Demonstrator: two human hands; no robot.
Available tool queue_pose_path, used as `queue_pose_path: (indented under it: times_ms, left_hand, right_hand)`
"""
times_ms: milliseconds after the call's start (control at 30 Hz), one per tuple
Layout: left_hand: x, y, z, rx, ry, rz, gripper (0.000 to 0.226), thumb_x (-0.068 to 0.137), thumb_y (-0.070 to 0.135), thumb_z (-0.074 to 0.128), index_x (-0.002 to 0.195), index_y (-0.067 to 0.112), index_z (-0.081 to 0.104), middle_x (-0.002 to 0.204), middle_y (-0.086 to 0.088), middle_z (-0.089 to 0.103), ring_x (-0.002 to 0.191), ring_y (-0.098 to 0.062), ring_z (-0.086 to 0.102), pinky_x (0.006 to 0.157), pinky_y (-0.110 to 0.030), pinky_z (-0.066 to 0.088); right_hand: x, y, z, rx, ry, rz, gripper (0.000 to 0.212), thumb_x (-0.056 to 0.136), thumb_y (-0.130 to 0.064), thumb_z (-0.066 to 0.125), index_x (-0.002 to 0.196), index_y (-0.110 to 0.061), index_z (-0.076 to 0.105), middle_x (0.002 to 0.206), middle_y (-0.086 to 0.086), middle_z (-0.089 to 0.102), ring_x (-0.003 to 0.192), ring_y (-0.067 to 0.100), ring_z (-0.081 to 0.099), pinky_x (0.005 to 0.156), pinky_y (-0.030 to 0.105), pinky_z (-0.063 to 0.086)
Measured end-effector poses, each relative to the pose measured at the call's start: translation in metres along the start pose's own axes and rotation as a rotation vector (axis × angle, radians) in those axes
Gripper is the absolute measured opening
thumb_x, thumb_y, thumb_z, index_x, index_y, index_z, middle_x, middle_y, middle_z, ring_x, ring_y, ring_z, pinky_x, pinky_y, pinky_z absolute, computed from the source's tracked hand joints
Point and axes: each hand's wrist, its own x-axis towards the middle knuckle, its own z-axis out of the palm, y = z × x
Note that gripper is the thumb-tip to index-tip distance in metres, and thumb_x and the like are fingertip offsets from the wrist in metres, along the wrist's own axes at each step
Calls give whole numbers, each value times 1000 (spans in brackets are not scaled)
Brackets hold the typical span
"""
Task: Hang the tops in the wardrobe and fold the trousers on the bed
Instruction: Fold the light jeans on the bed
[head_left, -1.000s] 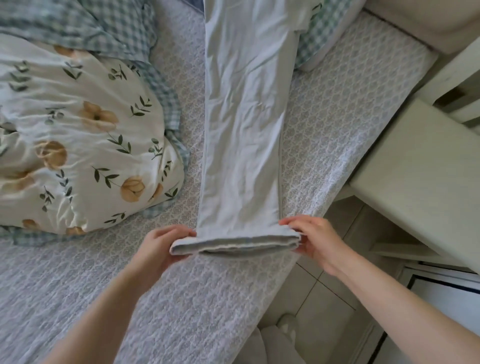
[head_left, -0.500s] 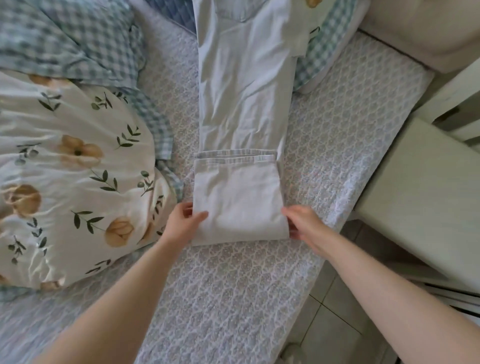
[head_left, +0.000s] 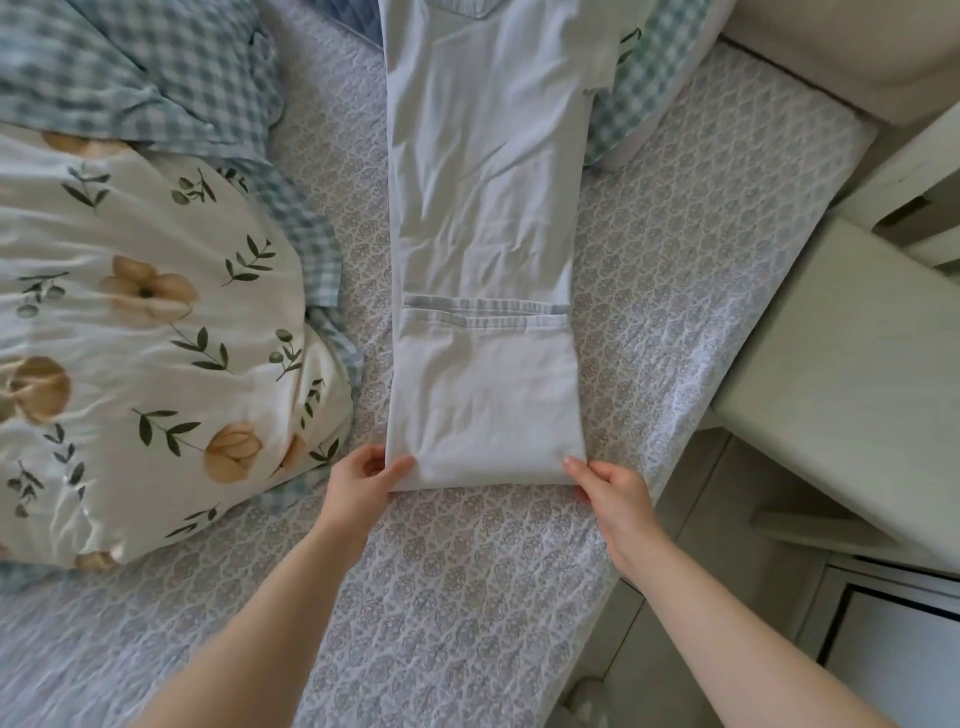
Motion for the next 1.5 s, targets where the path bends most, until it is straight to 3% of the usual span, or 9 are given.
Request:
queue_pose_path:
  times_ms: [100,200,333,433,833,967,1133,1300,1500]
  left_hand:
    - [-5,-3,2,-61,9,-6,13,87,12,72,99,10,67,104,-11,70,94,-26,68,76,-33,58]
    - [-11,-8,3,-111,17,-8,17,86,9,72,100,8,63,107,-13,67,95,-29,68,76,-35,59]
    - [-27,-21,0,-133,11,-14,28,85,5,73,107,14,58,110,-10,65,96,-28,69,79,-42,61]
    - [-47,-39,-3,-100,2,-8,37,85,2,71,113,21,55,109,-8,66,94,-27,70,71,-39,61]
    - [-150,-92,-5,-144,-29,-21,47,86,-2,70,121,24,53,97,-8,75,87,-23,73,72,-34,59]
    - [-197,-92,-10,-35,-76,-7,68,85,-2,71,135,34,42,100,-11,73,90,-27,72,82,-45,59]
    - [-282,-95,-17,84,-123,29,95,86,-5,68,141,56,20,104,-19,65,96,-43,65,82,-52,58]
    - [-364,-82,-23,79,-198,-30,78,89,-4,64,142,46,34,112,-30,59,103,-48,61,82,-47,58]
    - [-398,-57,-15,5,-191,-95,32,91,-2,62,111,21,69,121,-23,56,95,-27,64,74,-29,58]
  right_hand:
    - [4,-8,-1,-55,31,-10,33,86,-26,72,87,6,68,80,15,61,70,23,51,68,38,44]
    - [4,-13,-4,-133,-13,-26,30,87,-24,70,90,6,67,78,13,61,62,19,48,60,32,41]
    - [-10,-7,-9,-278,-38,-88,12,88,-24,69,89,-13,64,86,0,67,75,13,61,60,22,43]
    - [-26,12,-13,-266,-28,-70,26,87,-19,70,101,-19,49,98,-4,60,86,8,59,61,21,42]
    - [-103,69,-56,-244,-111,-35,16,90,-13,64,104,-17,57,97,-1,69,81,10,64,61,19,46]
    - [-148,65,-81,-289,-145,-41,40,88,-12,65,118,-28,45,95,11,70,79,18,64,68,28,50]
    - [-229,56,-118,-289,-311,-11,67,88,-7,60,127,-56,39,82,9,66,67,17,52,59,24,43]
    - [-294,38,-149,-330,-394,33,70,85,0,54,131,-51,39,59,-7,56,57,14,42,52,26,37]
    - [-308,18,-165,-264,-371,100,40,88,-2,54,123,-19,64,113,4,57,79,16,55,67,27,51]
